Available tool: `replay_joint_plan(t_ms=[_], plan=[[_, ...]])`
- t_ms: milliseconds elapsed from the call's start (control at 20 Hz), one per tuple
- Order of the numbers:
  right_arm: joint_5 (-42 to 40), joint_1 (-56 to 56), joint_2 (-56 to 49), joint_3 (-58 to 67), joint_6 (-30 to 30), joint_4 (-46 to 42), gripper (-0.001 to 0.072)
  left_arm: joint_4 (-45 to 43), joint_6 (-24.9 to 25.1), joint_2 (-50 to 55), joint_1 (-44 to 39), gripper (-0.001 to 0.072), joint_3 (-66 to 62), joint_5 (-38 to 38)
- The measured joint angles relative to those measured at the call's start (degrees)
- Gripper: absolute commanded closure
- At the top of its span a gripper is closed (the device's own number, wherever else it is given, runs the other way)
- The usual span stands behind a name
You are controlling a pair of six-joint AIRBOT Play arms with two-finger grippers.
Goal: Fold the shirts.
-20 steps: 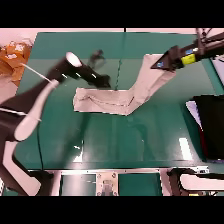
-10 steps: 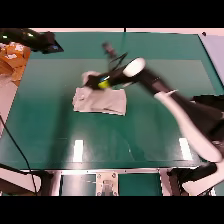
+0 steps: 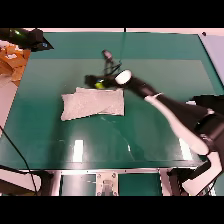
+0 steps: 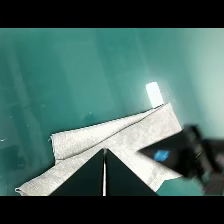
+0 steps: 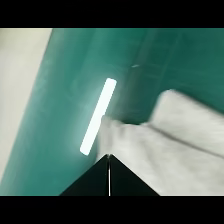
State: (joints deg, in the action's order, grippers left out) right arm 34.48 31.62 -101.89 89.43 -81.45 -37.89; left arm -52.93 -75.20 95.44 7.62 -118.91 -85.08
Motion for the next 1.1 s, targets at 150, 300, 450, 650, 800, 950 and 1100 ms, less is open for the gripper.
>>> replay_joint_plan(t_ms=[150, 300, 450, 650, 800, 950, 1100], plan=[[12.4, -10.5, 4.1, -3.2, -1.8, -5.5, 0.0324, 0.0, 0.4, 0.0, 0.1, 0.0687, 0.0, 0.0], [20.9, -17.7, 5.8, -8.6, -1.8, -7.9, 0.0093, 0.0, 0.6, 0.0, 0.0, 0.0687, 0.0, 0.0], [23.6, -21.1, 5.6, -13.9, -0.9, -8.9, 0.0093, 0.0, 0.6, 0.0, 0.1, 0.0687, 0.0, 0.2], [24.9, -20.0, 2.8, -17.1, 3.5, -6.6, 0.0093, 0.0, 0.7, 0.0, 0.1, 0.0687, 0.0, 0.2], [23.4, -16.8, 0.7, -17.7, 5.8, -2.3, 0.0093, 0.0, 0.7, 0.0, 0.1, 0.0687, 0.0, 0.2], [19.7, -13.5, -0.7, -17.4, 7.7, 1.0, 0.0687, 0.0, 0.7, 0.0, 0.1, 0.0687, 0.0, 0.2], [20.1, -11.7, -0.9, -13.1, 8.8, 5.8, 0.0699, -0.1, 0.7, 0.0, 0.1, 0.0687, 0.0, 0.1]])
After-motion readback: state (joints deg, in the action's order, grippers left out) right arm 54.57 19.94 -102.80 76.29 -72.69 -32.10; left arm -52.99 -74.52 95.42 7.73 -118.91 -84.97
